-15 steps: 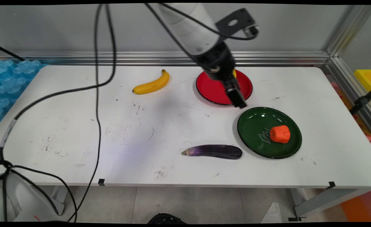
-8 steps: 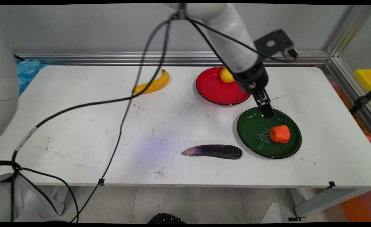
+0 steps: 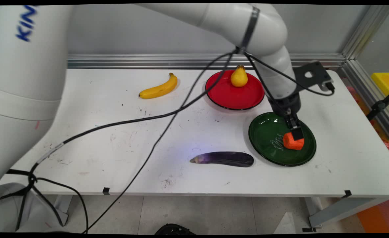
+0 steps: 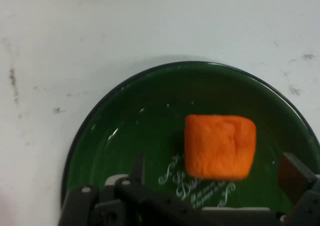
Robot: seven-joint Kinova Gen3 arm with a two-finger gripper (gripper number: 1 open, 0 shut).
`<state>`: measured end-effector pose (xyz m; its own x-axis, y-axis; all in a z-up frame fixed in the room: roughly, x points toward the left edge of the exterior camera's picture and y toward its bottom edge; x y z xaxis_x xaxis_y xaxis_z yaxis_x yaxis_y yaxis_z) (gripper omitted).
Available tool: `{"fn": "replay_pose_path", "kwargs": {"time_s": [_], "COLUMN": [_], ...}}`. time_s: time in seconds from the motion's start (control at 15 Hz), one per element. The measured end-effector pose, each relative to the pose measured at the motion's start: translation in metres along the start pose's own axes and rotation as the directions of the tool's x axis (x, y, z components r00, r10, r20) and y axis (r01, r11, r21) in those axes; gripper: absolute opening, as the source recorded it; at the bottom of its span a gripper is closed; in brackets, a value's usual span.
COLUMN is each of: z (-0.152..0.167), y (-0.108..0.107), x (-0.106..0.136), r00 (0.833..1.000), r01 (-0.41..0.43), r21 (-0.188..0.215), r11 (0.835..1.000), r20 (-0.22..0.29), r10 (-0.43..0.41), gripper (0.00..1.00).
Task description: Pick up the mandarin from the green plate, then place the picked object on the table
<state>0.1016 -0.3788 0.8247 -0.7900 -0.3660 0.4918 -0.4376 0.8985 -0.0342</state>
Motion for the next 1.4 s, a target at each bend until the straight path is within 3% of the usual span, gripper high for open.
{"fn": "replay_pose_path", "kwargs": {"time_s": [0.53, 0.8, 0.87, 1.4], "z": [0.056, 0.070, 0.071, 0.047], "y": [-0.006, -0.008, -0.009, -0.011], "x": [0.012, 0.014, 0.014, 0.020], "r00": [0.999, 0.997, 0.997, 0.997], "r01": [-0.010, -0.020, -0.026, -0.064], "r21": [-0.031, -0.046, -0.051, -0.042], "r11": [0.999, 0.999, 0.998, 0.997], "r20": [0.050, 0.069, 0.072, 0.048], "r10": [0.012, 0.023, 0.030, 0.066], "gripper": [1.00, 1.00, 0.00, 0.00]}}
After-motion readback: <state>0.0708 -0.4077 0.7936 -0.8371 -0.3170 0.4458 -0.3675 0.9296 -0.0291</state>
